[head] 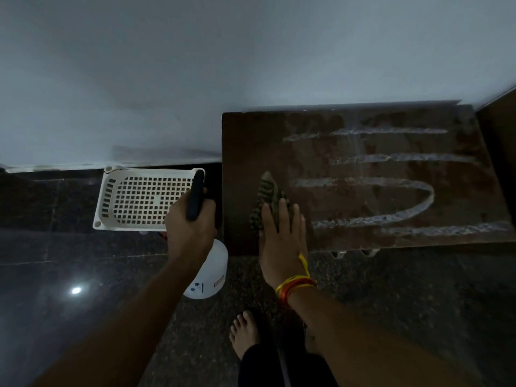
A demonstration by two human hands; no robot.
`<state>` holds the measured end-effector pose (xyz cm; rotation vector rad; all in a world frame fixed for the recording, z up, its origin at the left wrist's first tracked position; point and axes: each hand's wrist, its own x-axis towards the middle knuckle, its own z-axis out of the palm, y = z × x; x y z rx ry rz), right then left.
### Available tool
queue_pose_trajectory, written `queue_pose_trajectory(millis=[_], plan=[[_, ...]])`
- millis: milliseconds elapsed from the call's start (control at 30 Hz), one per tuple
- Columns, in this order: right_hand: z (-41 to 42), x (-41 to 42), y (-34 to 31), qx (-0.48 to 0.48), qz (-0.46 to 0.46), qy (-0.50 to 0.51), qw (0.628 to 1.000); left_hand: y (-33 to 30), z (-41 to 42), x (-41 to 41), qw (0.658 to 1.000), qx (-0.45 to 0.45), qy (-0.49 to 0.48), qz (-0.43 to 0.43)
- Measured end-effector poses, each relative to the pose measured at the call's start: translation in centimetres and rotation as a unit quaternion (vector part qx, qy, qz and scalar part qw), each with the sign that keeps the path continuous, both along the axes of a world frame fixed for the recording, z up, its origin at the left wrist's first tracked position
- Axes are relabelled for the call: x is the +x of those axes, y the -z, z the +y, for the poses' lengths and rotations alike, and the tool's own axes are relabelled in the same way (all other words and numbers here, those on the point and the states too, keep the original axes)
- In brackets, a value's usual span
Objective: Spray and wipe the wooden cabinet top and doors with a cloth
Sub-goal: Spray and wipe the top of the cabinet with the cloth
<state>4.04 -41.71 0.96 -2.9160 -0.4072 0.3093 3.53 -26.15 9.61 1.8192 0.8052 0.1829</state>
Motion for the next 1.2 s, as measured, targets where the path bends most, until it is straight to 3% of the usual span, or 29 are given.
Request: queue_pose_trajectory(millis=[300, 467, 733, 1033, 1200], plan=[[-3.5, 1.0, 0.1, 0.001, 0.013, -0.02, 1.0, -0.5, -2.6, 0.3, 0.997, -0.073, -0.01, 0.009], [-2.8, 3.3, 0.1, 0.025, 0.004, -0.023, 0.999, -0.2, -4.3, 0.3, 0.998, -0.065, -0.006, 0.014], [-5.2, -0.6, -0.3, 0.01, 0.026, -0.006, 1.0, -1.2, -6.1, 0.5, 0.997, -0.078, -0.013, 0.022], [-4.0, 4.5, 0.2, 0.031, 0.002, -0.01, 0.999, -0.4, -7.2, 1.6, 0.997, -0.063, -0.016, 0.028], [-5.3, 2.1, -0.3, 0.036, 0.017, 0.006, 0.999, -0.8, -7.2, 2.6, 0.996, -0.071, -0.022, 0.042]])
